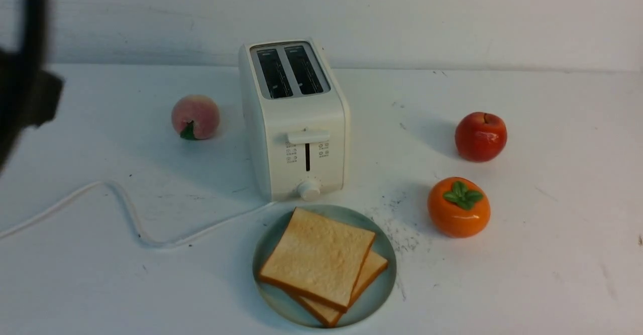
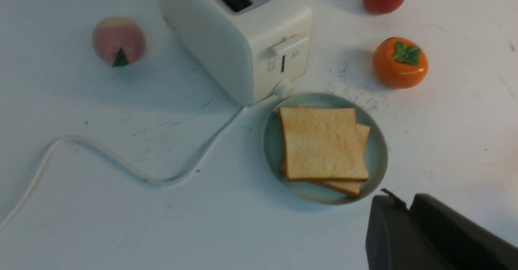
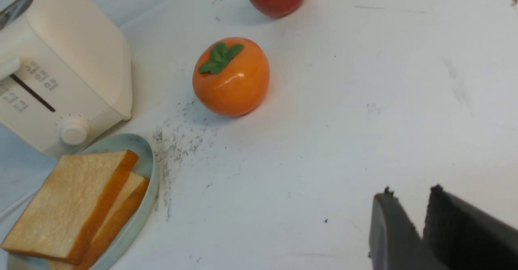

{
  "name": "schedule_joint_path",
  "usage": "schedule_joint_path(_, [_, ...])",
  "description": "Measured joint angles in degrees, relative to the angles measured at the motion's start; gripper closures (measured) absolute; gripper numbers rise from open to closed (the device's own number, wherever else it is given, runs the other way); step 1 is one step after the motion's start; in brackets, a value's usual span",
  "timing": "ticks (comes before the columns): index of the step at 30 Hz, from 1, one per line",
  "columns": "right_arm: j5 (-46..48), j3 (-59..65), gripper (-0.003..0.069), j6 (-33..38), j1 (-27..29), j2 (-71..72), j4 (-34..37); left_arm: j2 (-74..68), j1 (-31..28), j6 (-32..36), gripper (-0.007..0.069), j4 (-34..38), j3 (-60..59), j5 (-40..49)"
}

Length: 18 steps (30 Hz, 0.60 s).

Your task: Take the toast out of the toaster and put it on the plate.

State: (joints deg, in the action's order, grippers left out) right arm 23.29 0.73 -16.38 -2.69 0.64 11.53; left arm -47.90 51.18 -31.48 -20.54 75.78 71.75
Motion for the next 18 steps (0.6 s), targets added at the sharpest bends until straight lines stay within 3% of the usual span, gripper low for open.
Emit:
schedule_joint_path(7, [-0.06, 0.01, 0.0507, 1.22, 0.00, 0.00, -0.35, 17.45, 0.00, -12.32, 0.0557, -5.09, -15.52, 0.00])
schedule_joint_path(14, [-4.08, 0.53, 0.0499, 9.93, 0.00, 0.00, -5.56, 27.41, 0.00, -13.85, 0.0554, -8.24, -17.08, 0.00])
schedule_joint_path(18, [-2.16, 0.34, 0.0493, 11.30, 0.00, 0.00, -6.03, 29.24, 0.00, -13.92, 0.0551, -7.84, -17.20, 0.00])
